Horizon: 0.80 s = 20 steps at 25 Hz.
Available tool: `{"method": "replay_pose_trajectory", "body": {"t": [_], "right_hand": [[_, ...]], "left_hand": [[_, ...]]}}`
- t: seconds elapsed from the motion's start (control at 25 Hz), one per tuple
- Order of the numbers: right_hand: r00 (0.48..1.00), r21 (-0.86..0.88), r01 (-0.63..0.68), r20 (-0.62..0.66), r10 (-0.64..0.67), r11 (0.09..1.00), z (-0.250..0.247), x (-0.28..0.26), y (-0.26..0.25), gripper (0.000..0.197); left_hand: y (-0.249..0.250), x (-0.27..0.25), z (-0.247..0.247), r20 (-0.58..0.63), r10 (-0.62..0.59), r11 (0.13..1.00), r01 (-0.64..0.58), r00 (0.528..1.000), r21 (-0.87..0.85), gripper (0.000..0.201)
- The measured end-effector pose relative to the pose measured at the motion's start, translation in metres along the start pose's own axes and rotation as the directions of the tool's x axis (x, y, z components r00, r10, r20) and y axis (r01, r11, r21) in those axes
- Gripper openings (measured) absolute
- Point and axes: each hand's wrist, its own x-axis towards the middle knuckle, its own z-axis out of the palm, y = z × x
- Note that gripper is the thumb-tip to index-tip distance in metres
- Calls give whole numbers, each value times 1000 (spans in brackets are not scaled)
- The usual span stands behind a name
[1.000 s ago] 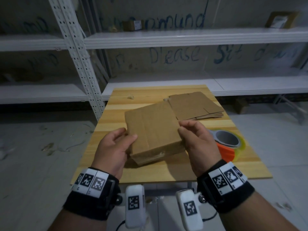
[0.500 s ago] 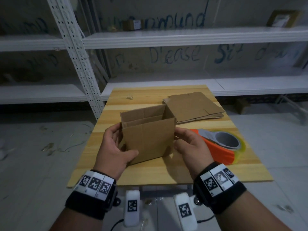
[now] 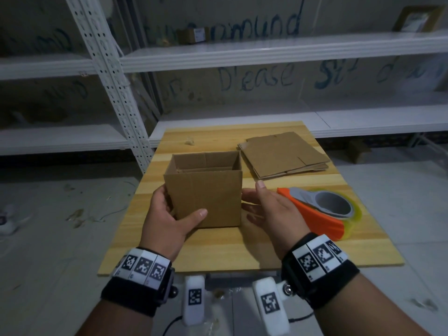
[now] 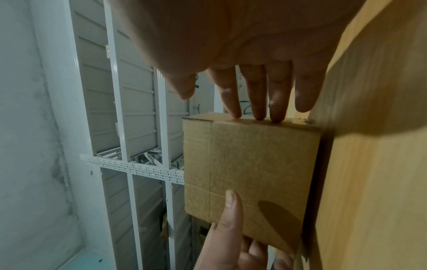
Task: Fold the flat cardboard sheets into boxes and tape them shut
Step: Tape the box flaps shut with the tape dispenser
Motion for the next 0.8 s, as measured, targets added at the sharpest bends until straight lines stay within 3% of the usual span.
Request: {"method": "replay_pose_trajectory", "body": {"t": [0.2, 0.32, 0.44, 0.56, 0.68, 0.8], "right_hand": [[1000, 48, -6, -3, 6, 999, -1, 7, -3, 67], [1000, 77, -18, -16, 19, 997, -1, 16, -1, 68], [999, 144, -43, -16, 45, 989, 2, 24, -2, 67], [998, 221, -35, -36, 44, 975, 2, 29, -7, 57], [992, 291, -7, -118, 43, 957, -5, 38, -9, 54], [984, 404, 0, -165, 73, 915, -10, 46, -10, 54]], "left_hand": [[0, 4, 4, -21, 6, 1000, -6, 1000, -4, 98], [-5, 16, -2, -30, -1, 999, 2, 1000, 34, 117], [0, 32, -12, 54, -47, 999, 46, 997, 10, 139], [17, 48, -14, 86, -74, 997, 71, 994, 39, 128], [23, 65, -9, -28, -90, 995, 91, 996, 32, 117], [24, 97, -5, -244, -128, 986, 151, 961, 76, 117]]}}
